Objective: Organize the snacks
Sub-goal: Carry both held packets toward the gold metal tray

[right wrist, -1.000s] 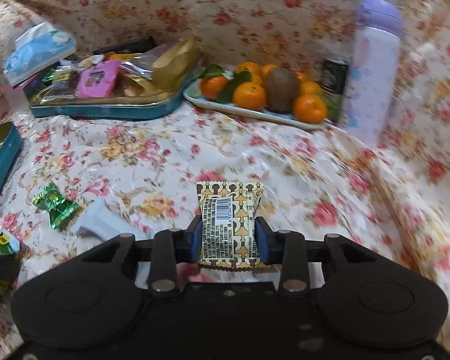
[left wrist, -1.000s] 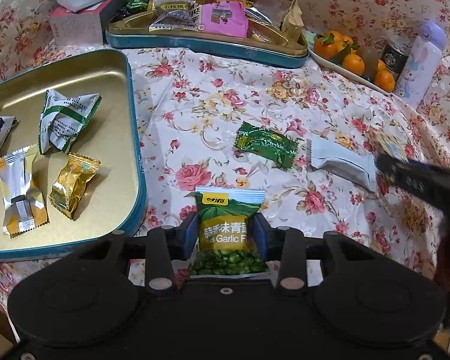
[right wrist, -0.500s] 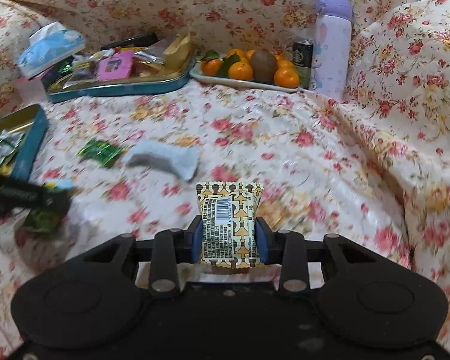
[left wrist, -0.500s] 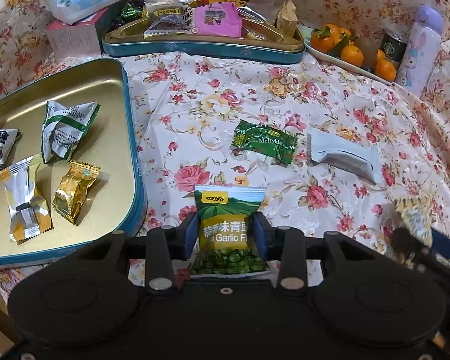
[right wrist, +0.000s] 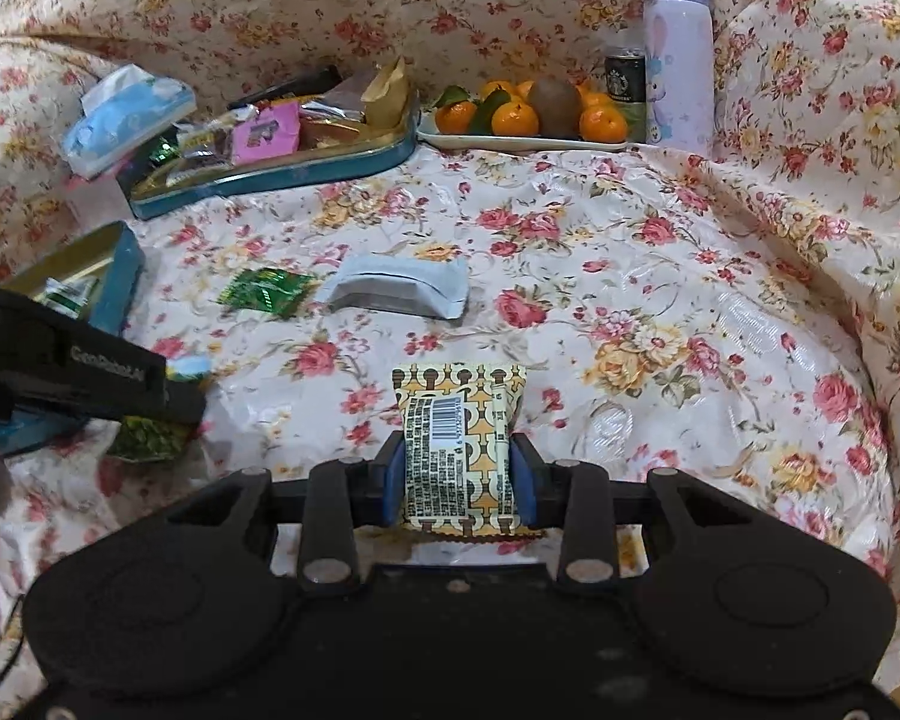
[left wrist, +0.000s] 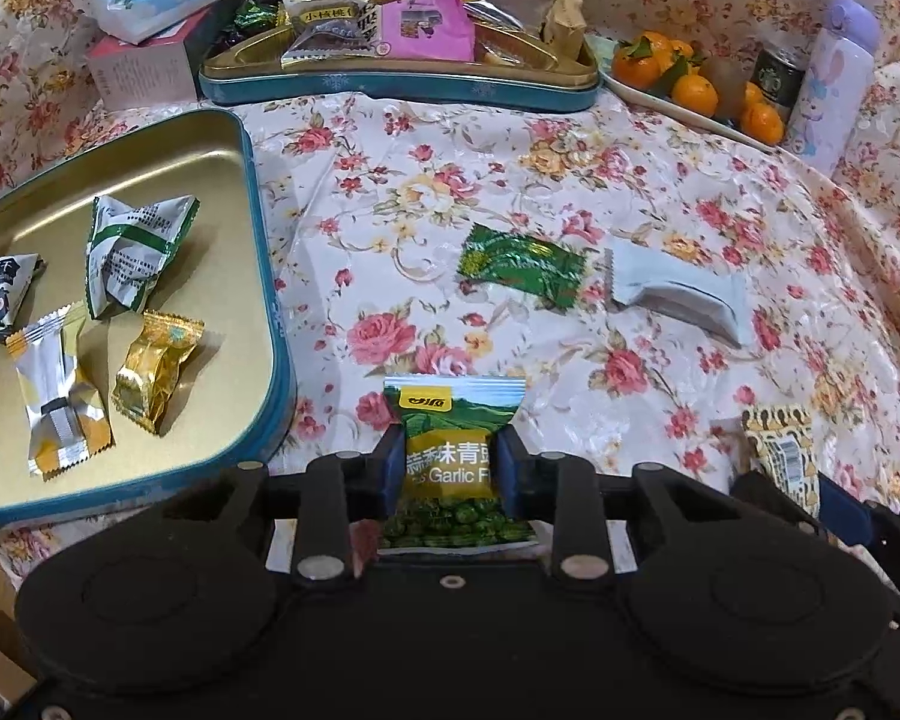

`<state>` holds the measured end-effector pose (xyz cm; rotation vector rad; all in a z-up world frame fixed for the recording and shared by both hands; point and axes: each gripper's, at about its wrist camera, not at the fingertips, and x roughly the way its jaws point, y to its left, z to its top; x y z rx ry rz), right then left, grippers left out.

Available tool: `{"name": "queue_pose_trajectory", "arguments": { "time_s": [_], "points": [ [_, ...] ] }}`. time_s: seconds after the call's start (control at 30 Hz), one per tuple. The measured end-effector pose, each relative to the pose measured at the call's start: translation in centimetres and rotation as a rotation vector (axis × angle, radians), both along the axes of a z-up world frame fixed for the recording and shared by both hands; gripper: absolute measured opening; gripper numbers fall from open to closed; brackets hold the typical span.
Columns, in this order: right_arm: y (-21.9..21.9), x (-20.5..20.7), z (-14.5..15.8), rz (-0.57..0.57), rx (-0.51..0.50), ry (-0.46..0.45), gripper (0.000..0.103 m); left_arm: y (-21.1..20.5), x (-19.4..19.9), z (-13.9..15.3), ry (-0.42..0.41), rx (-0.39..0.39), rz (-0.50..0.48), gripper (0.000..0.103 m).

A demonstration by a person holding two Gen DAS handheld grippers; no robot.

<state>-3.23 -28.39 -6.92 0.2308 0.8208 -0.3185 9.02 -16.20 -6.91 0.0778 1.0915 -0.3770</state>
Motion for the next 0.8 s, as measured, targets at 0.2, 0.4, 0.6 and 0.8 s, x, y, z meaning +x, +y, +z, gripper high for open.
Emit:
{"name": "queue_pose_trajectory", "arguments": {
  "time_s": [0.2,0.4,0.6,0.8],
  "points": [
    [0.5,-1.2,1.1,-0.010,0.023,-0.030,0.037,0.4,-2.1,1.2,-0.029,0.022,-0.031,0.039],
    [1.9,-3.0,2.1,0.012,0.035,-0.047,0.037,1.4,-4.3,2.0,-0.032,0.028,-0.053,0.039],
    [4.0,-4.8,2.6,0.047,0.053,-0.039,0.037,3.1,-6.5,2.2,-0.043,0.049,-0.071,0.039],
    [6.6,-6.4,2.7,0.104,0.076,-0.014,0.037,5.4,-8.1,2.1,-0.026,0.058,-0.070,0.039]
  ]
}}
